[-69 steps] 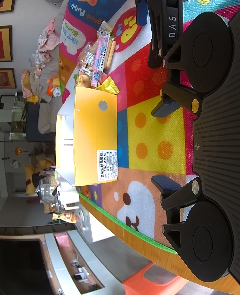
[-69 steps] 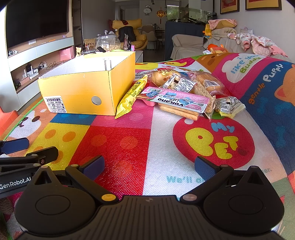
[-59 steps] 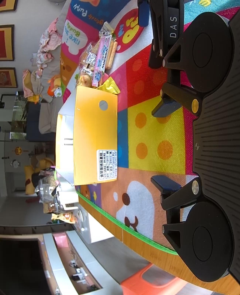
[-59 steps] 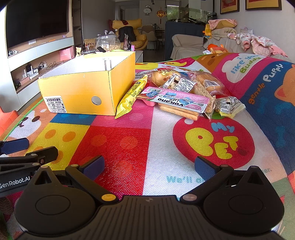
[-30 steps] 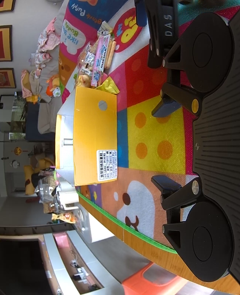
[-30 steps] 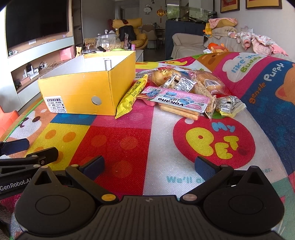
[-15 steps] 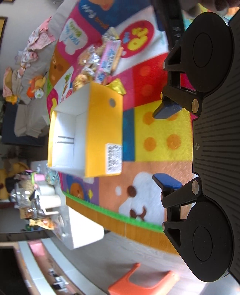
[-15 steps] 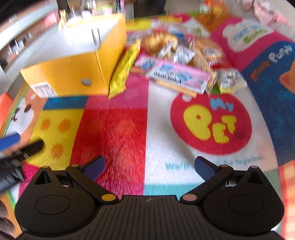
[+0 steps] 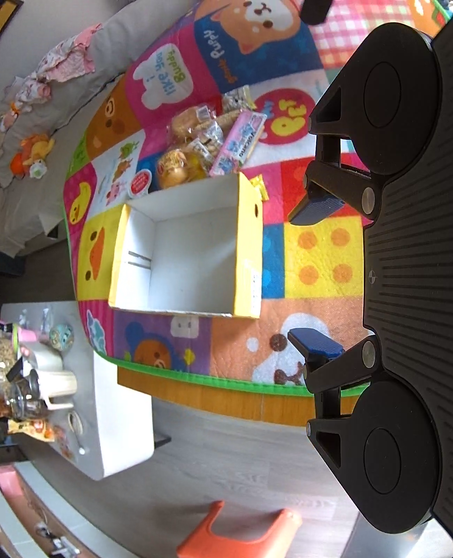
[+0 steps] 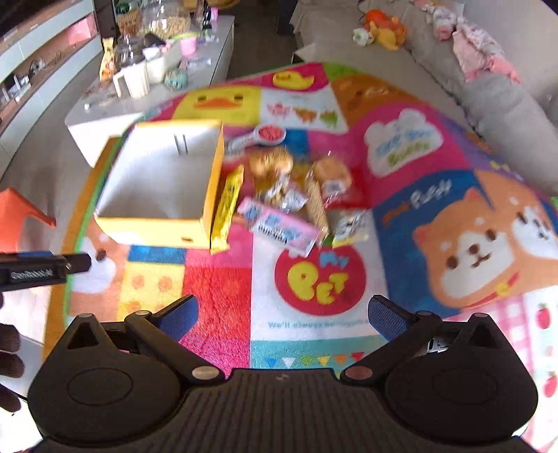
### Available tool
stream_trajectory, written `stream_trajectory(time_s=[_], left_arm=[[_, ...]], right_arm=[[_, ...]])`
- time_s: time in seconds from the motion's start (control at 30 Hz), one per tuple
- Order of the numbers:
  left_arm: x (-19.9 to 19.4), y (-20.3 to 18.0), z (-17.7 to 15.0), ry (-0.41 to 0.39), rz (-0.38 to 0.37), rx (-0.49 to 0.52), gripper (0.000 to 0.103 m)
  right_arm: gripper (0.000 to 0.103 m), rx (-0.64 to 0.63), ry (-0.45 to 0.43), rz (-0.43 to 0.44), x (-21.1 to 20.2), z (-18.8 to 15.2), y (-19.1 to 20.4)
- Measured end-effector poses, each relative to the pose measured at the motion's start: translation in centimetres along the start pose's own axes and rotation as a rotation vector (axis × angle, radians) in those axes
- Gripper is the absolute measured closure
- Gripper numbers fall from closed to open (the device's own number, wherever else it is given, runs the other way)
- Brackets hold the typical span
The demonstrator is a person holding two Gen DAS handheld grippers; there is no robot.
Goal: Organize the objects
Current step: 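Move both tools toward the yellow box and snack pile, then clamp the yellow box wall with the left gripper while the right grasps the Volcano box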
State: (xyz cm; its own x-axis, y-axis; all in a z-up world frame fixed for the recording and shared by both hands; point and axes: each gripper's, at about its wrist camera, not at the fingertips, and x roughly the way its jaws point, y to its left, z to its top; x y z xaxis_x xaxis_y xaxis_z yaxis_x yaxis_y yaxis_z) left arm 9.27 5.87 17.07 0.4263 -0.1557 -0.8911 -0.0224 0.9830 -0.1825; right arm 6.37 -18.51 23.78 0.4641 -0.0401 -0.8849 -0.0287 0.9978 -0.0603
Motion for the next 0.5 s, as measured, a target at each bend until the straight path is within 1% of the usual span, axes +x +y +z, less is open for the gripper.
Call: stream_trajectory(time_s=[0.1, 0.2, 0.27, 0.4, 0.43, 0.5], left_arm=[[-0.6, -0.3, 1.7, -0.014, -0.008, 0.000, 0.032], [-0.2, 0.0, 3.2, -0.037, 0.015, -0.037, 0.032], [0.4, 0.6, 4.0, -0.044, 0.041, -0.073, 0.032], [2.5, 1.8, 5.6, -0.039, 0.078, -0.115, 0.032], [3.5, 2.0, 6.1, -0.029, 0.080, -0.118, 0.032], [5.7, 2.2, 6.9, 0.024, 0.100, -0.108, 0.032]], right_arm=[[0.000, 0.027, -0.029, -0.030, -2.6, 2.1, -0.9], [0.000, 0.051, -0.080, -0.048, -4.0, 3.0, -1.9], [0.000, 0.051, -0.140, -0.059, -4.6, 3.3, -2.5], [0.000, -0.031, -0.335, -0.102, -4.9, 3.4, -3.1], [0.000, -0.072, -0.348, -0.093, -4.4, 3.6, -3.1], [0.000, -0.173, -0.301, -0.024, -2.4, 4.4, -3.1]])
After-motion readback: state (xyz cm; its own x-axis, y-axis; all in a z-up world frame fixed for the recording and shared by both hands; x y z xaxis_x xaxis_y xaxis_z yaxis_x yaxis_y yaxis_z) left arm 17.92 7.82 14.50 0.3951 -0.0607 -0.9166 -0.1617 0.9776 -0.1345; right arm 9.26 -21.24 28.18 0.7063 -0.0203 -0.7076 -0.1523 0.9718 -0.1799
